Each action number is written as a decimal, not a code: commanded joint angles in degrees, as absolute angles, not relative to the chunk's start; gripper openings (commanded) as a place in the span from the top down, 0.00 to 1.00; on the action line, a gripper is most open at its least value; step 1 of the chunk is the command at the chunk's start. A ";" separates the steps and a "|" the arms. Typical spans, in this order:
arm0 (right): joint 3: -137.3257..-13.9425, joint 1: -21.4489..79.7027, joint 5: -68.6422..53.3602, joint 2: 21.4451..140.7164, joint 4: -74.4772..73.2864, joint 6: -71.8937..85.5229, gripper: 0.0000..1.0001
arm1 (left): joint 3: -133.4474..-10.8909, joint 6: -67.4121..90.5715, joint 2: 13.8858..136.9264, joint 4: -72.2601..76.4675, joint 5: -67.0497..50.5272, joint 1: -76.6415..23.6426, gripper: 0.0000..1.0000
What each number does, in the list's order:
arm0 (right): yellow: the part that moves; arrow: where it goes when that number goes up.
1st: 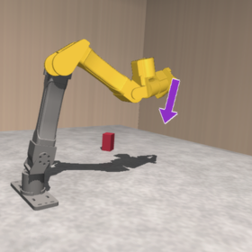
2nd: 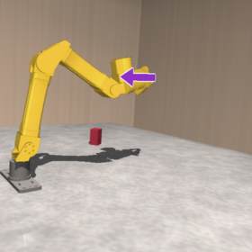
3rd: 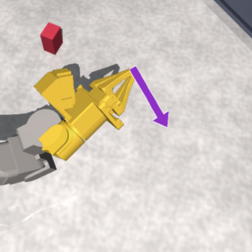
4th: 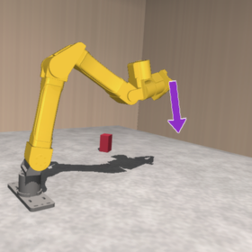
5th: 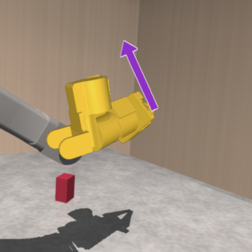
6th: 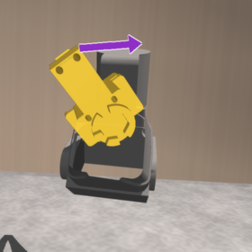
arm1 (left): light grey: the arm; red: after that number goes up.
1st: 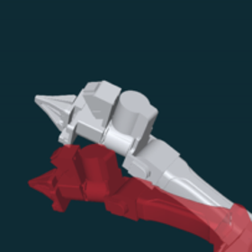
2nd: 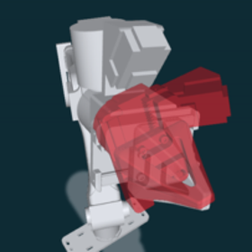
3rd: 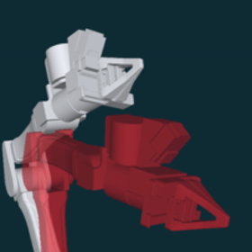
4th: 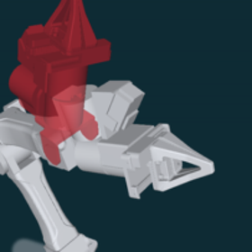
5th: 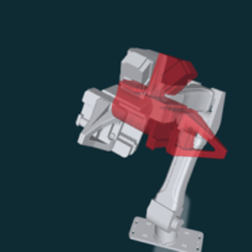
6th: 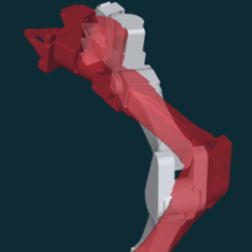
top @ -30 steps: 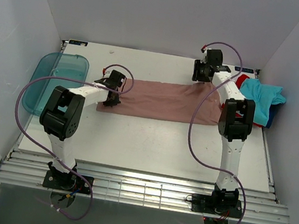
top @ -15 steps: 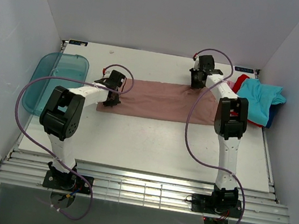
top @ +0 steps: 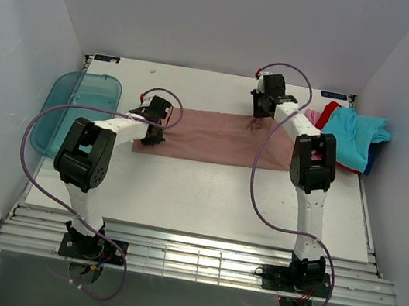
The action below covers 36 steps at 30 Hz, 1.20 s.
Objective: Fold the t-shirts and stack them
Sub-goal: Fold the tshirt
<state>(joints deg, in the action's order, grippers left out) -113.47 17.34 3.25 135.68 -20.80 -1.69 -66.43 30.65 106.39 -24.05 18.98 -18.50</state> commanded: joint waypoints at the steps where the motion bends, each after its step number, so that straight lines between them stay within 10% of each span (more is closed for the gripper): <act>1: -115.49 17.84 5.09 131.75 -17.49 -0.79 0.80 | -64.16 31.38 106.52 -27.25 17.58 -18.37 1.00; 22: -114.07 18.02 7.73 131.48 -17.92 -3.78 0.60 | -63.72 31.64 108.72 -26.72 16.52 -18.37 1.00; 29: -116.63 18.10 9.66 133.50 -22.94 -4.75 0.84 | -64.51 31.11 109.07 -26.72 17.14 -18.37 1.00; 36: -116.01 18.02 10.11 133.77 -24.61 -6.59 0.81 | -65.21 31.11 110.13 -26.89 16.96 -18.37 1.00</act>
